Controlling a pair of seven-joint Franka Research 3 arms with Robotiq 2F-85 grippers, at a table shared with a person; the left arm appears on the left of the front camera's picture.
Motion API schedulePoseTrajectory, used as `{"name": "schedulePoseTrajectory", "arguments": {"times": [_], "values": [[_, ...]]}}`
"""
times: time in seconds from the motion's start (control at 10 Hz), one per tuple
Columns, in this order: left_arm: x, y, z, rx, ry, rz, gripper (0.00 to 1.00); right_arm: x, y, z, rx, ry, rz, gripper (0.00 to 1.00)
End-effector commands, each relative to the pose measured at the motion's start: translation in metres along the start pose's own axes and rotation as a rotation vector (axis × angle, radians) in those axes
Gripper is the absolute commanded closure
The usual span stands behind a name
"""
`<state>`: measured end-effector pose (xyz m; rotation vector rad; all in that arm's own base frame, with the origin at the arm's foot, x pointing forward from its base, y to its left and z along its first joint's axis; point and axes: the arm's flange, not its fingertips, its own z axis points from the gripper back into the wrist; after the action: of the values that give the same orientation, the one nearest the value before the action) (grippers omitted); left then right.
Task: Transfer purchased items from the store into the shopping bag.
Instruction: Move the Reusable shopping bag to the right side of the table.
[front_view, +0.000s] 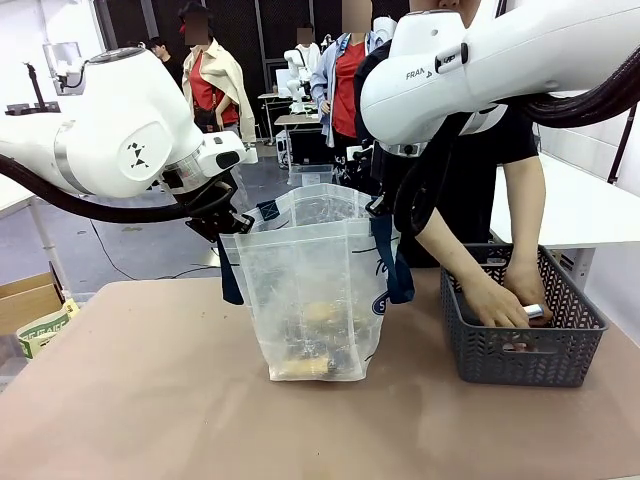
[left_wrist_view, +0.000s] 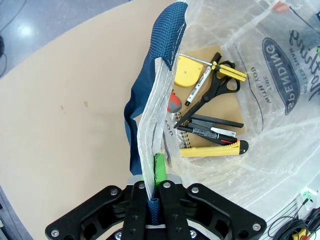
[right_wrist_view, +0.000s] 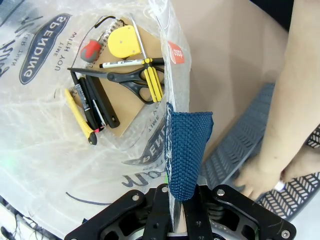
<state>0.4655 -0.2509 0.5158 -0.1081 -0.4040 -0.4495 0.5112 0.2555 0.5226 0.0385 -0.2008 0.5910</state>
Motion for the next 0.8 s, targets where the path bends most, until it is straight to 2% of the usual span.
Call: {"name": "schedulePoseTrajectory", "arguments": {"times": [0.0,0.7], "values": [[-0.0022,0.0023,0.0008,0.004,0.0,0.013,1.0,-0.0006,-0.0025,0.0012,-0.002,-0.004,-0.008,1.0],[-0.0022,0.0023,0.0008,0.004,0.0,0.013,1.0,-0.0006,-0.0025,0.0012,-0.002,-0.004,-0.008,1.0]]}}
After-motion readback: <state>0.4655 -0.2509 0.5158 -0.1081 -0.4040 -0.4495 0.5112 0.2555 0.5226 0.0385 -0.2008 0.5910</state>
